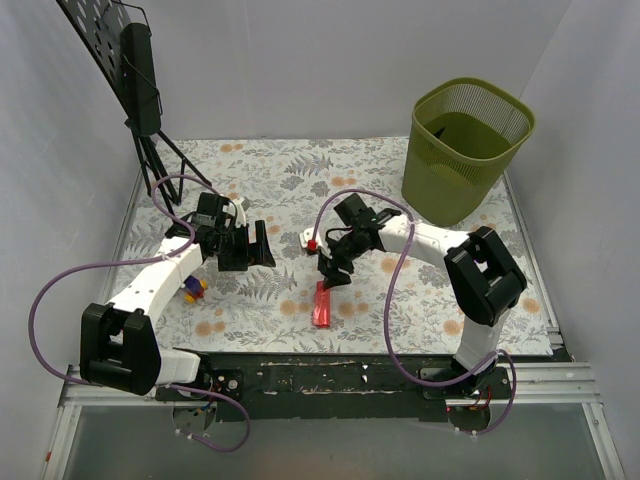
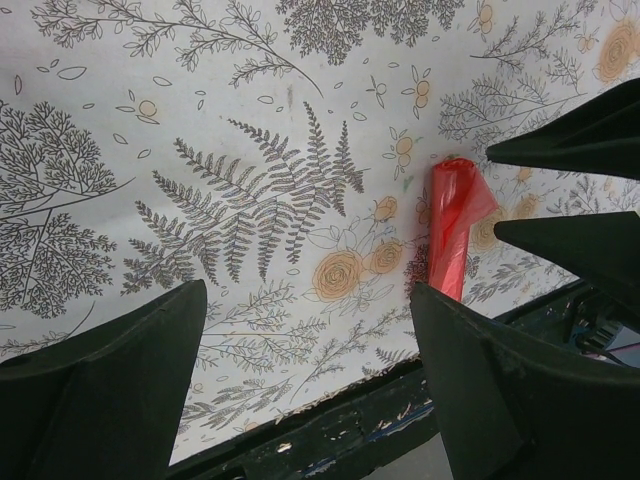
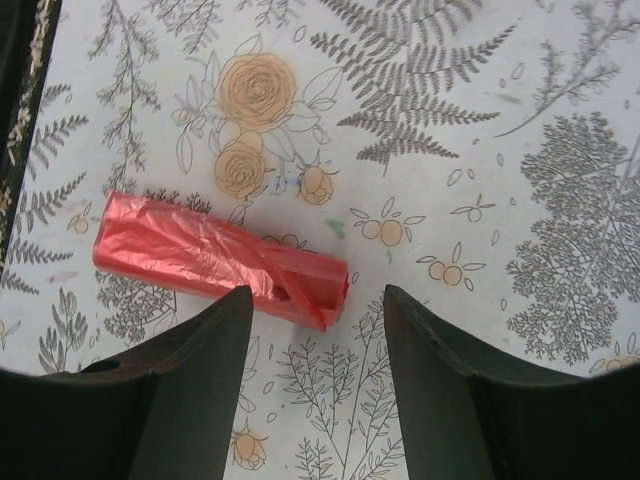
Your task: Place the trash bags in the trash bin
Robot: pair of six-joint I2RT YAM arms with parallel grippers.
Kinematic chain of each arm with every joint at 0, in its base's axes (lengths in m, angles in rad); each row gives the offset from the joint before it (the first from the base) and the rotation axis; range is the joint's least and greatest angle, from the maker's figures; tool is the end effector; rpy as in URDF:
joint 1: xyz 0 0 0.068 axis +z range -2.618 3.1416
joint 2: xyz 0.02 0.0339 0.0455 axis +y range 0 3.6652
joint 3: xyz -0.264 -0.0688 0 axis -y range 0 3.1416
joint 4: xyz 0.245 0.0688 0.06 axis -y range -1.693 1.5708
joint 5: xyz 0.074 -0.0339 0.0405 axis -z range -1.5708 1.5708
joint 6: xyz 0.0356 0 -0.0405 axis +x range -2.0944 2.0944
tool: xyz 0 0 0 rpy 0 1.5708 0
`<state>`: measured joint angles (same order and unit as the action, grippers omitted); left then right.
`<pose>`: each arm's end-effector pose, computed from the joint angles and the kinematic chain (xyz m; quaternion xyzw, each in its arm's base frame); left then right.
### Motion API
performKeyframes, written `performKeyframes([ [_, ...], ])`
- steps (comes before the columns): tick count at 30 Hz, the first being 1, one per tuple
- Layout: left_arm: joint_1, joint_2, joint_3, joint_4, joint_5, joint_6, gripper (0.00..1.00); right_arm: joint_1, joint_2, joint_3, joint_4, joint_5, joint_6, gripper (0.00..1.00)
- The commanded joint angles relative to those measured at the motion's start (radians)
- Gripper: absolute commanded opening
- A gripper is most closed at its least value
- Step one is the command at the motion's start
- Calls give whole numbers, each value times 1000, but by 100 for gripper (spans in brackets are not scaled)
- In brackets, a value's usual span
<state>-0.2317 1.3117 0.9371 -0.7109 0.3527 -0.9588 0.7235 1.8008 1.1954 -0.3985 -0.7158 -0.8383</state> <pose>0.2429 -0.0699 0.2399 -0.3004 0.9082 -0.2736 0.1004 0.2618 0.2624 0.1954 -0.7026 0.5698 0.3207 0.2808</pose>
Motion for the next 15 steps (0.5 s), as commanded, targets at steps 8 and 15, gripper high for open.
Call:
performKeyframes([
  [8,28,-39,-23,14,35,-9,83,40,58,81,-223,-34,-298,52],
  [15,31,-22,-26,22,51,-17,83,56,49,66,-174,-5,-317,40],
])
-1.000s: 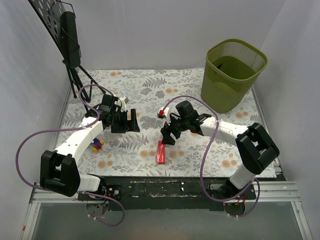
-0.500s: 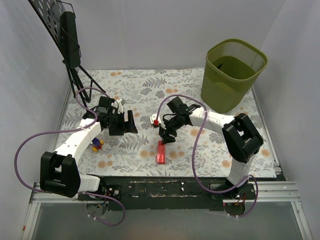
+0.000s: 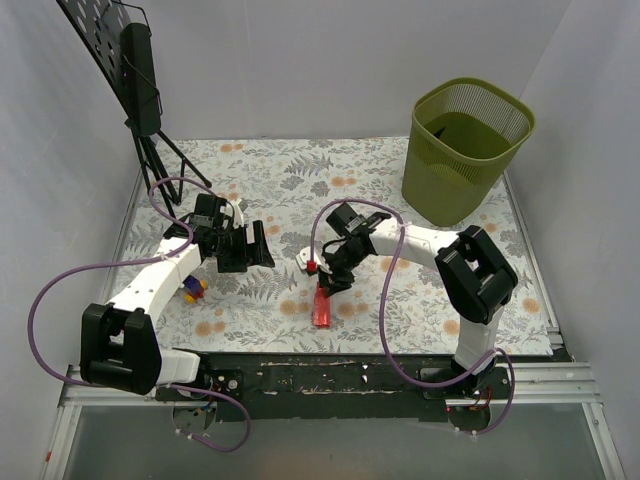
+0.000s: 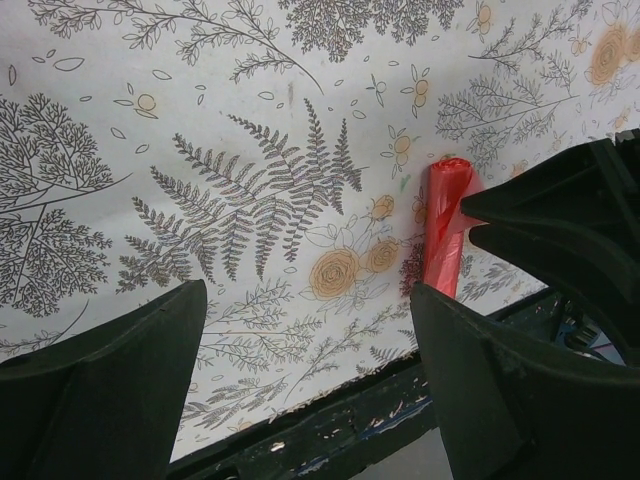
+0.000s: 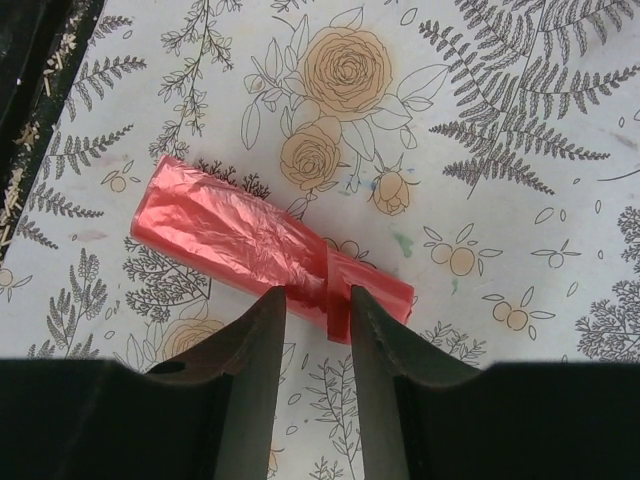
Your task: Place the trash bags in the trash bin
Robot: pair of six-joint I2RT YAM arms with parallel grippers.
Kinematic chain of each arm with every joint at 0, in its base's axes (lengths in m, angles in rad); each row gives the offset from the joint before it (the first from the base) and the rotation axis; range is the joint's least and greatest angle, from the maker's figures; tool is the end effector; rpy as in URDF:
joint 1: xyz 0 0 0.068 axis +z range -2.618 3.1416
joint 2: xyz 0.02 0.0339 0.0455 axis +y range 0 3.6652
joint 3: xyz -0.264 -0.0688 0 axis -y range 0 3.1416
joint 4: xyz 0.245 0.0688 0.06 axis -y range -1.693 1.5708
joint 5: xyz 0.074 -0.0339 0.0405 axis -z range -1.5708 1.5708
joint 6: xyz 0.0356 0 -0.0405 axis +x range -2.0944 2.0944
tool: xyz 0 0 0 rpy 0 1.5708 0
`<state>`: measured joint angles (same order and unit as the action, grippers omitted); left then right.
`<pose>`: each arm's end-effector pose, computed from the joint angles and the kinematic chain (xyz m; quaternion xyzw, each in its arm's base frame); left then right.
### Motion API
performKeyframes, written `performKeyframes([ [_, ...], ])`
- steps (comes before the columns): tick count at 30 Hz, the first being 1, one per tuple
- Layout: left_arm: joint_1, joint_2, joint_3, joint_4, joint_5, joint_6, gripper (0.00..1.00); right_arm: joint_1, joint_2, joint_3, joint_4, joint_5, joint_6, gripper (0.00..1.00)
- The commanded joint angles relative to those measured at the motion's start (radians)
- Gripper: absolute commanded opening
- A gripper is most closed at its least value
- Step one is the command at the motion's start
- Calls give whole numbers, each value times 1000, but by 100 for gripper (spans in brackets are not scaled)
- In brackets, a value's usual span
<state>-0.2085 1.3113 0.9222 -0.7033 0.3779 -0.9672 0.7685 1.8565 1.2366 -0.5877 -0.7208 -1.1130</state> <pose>0.2429 -0.0648 0.2362 -0.3120 0.9029 -0.2809 0.0924 0.2457 0.2702 0.1791 -0.7812 0.4908 0.3127 0.2259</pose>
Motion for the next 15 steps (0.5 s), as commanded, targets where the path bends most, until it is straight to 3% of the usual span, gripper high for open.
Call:
performKeyframes([
  [1,8,-18,-11,18,27,-8,83,11,-11,15,34,4,-42,36],
  [4,8,-11,-14,21,38,-18,83,14,-22,6,40,24,-60,8],
  [5,8,-7,-19,22,50,-22,83,14,-31,4,37,30,-80,3],
  [15,8,86,-146,210,300,-203,85,-1,-253,8,12,15,-223,1],
])
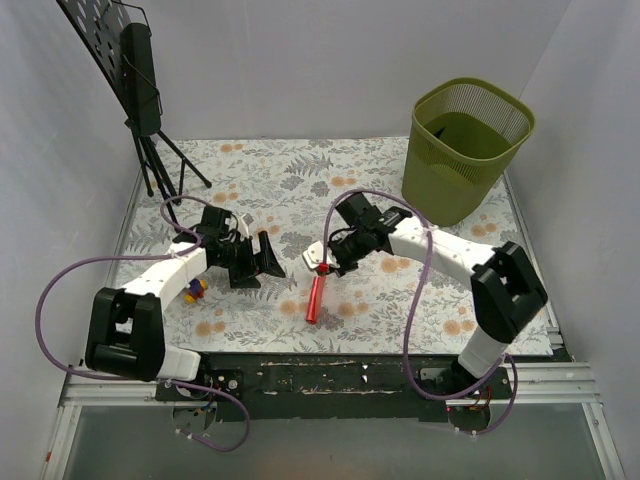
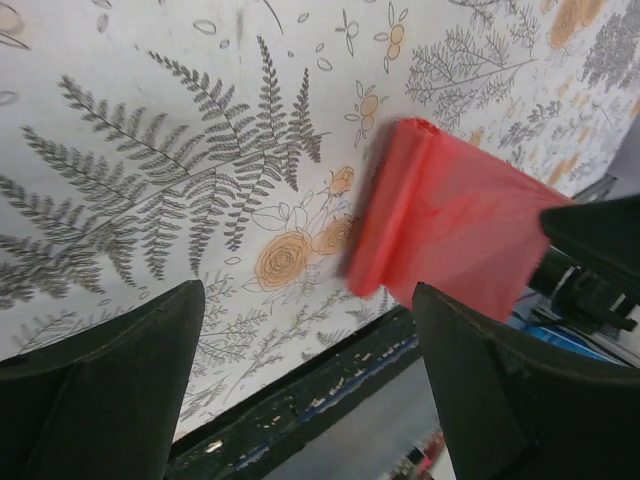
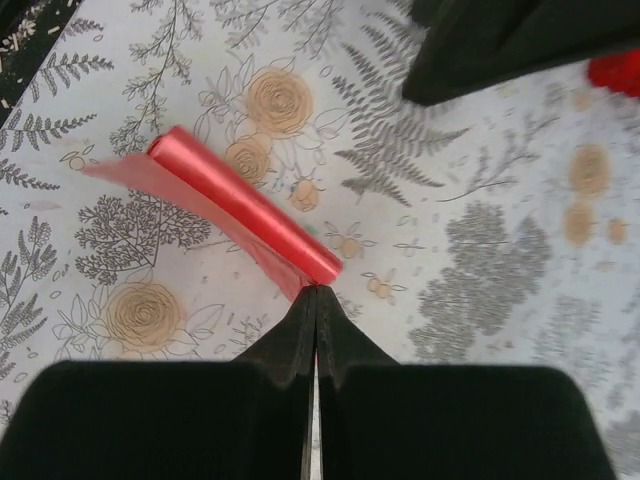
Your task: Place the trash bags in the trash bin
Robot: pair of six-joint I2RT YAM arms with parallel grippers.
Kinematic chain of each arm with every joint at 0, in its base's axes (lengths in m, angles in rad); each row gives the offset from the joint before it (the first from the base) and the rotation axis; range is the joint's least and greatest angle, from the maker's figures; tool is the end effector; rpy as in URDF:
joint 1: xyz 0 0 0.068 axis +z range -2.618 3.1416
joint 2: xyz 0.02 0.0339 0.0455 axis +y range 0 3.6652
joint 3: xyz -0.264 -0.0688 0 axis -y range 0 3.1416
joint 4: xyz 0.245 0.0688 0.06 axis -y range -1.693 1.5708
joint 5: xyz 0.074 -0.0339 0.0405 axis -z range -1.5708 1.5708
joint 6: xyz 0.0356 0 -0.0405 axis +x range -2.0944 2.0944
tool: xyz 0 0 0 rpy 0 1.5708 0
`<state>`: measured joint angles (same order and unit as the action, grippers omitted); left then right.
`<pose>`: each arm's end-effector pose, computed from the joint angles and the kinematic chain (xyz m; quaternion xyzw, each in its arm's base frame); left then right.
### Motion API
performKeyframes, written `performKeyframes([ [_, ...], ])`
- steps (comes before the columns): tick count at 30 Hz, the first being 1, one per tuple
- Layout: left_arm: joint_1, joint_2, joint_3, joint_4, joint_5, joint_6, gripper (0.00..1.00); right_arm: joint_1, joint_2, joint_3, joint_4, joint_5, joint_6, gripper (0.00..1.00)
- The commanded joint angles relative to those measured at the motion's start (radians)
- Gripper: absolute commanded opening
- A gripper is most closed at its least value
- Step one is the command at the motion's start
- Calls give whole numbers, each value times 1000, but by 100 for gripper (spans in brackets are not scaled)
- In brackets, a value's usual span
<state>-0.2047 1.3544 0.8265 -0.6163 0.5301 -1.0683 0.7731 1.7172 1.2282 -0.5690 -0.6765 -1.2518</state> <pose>0.2397 -0.0681 0.2044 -0.3444 0.8798 -0.3273 0.0121 0.2370 0.2624 0.2239 -0.8185 0.4121 0.2551 0.3085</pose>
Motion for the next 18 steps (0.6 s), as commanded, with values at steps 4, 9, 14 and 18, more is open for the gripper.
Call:
performKeyframes([
  [4,4,149,-64,254,231,-179,82,-18,-163,-9,-11,9,-74,1],
  [9,4,261,-23,300,252,-171,75,-61,-224,-35,29,49,-64,1],
  [14,4,331,3,308,232,-174,70,-77,-294,-36,87,106,-41,1],
  [18,2,379,26,314,245,-173,68,-80,-366,-39,162,161,-3,1],
])
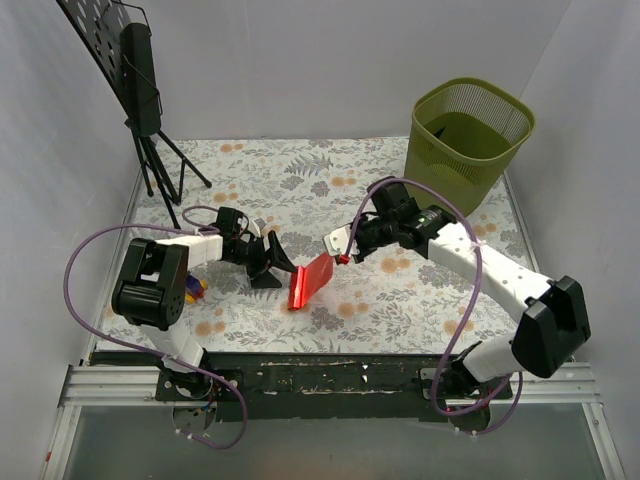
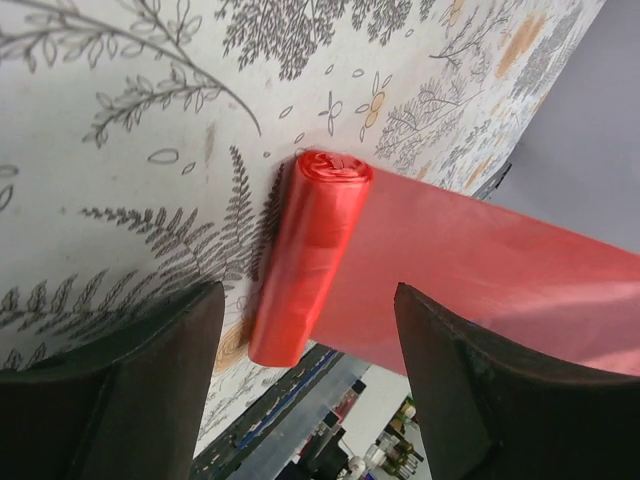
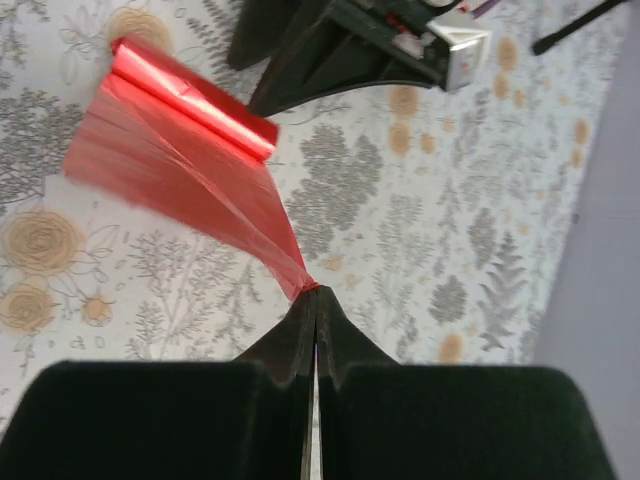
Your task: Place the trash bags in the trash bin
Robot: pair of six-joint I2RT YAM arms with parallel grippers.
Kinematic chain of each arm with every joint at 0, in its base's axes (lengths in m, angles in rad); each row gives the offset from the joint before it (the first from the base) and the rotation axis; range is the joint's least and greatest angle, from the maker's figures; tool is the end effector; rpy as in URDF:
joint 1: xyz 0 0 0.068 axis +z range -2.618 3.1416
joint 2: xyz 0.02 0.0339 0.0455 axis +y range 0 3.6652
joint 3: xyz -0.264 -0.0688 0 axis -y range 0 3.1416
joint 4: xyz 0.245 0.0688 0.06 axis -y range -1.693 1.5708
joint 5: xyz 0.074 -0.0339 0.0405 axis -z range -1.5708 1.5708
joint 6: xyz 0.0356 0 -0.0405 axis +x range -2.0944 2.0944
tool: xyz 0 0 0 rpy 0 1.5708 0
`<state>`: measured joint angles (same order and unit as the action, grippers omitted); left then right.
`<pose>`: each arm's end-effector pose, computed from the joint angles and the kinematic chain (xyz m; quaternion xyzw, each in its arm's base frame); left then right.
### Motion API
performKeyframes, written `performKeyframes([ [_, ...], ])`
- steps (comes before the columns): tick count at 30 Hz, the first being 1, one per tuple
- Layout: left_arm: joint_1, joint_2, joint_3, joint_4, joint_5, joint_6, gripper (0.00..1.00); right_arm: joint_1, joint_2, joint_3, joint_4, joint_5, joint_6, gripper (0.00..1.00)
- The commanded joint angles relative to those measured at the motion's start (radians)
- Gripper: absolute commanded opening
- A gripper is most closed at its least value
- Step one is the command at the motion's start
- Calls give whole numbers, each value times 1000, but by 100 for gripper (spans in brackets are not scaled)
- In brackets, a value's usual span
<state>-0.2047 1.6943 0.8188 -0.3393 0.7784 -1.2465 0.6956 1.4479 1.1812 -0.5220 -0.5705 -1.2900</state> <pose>0.2790 -0.0835 0.1327 0.3949 -0.8233 0.3881 0.1253 0.2280 0.2154 0.2951 -0.8016 0.3949 0.1416 0.4259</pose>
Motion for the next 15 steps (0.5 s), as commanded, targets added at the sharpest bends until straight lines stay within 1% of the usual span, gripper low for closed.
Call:
performKeyframes([
  [1,2,50,34,43,1,1,68,-2,-110,11,138,72,53,1],
  [7,-15,94,42,68,18,-11,66,-5,-158,54,212,156,155,1],
  [15,-29,125,52,72,-8,-10,66,-13,-175,149,220,199,167,1],
])
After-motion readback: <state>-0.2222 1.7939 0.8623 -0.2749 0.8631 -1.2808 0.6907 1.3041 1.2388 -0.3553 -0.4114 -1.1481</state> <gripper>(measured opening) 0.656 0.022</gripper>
